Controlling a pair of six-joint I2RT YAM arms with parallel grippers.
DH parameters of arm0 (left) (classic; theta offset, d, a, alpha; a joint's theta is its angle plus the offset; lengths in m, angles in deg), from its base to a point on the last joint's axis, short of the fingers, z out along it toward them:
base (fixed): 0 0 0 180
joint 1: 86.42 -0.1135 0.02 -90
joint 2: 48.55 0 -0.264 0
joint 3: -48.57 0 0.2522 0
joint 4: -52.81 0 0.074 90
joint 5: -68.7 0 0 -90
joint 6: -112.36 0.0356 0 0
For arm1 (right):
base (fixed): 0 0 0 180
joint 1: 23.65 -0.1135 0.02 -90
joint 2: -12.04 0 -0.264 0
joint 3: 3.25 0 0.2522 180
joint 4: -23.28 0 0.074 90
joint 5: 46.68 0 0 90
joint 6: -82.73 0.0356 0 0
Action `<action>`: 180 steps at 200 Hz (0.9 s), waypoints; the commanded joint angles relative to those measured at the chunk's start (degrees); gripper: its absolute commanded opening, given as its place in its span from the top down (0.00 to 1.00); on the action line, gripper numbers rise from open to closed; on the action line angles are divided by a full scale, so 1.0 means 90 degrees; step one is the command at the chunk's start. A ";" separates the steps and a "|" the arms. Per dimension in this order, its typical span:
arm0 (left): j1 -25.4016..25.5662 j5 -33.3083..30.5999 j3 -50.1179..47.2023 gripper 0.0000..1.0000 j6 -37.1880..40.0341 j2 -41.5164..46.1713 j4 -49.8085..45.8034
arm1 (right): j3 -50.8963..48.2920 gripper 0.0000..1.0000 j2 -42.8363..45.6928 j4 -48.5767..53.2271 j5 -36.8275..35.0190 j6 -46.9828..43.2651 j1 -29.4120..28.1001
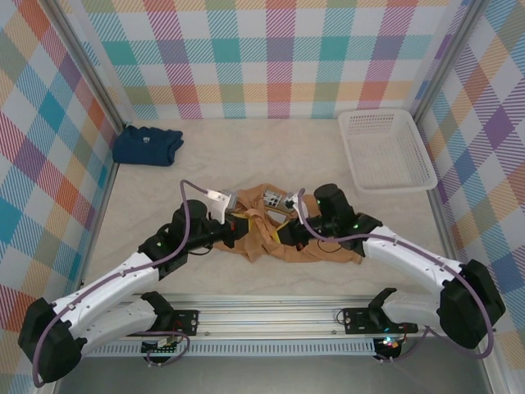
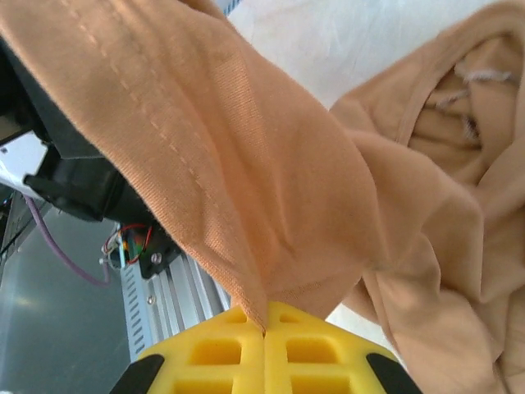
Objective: Fold the inside-out t-shirt
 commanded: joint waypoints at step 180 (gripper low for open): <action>-0.0869 -0.1536 0.5439 0.19 0.0968 -0.6809 -0.2555 | 0.3635 0.38 -0.4582 0.2230 -0.4029 -0.0030 0.1667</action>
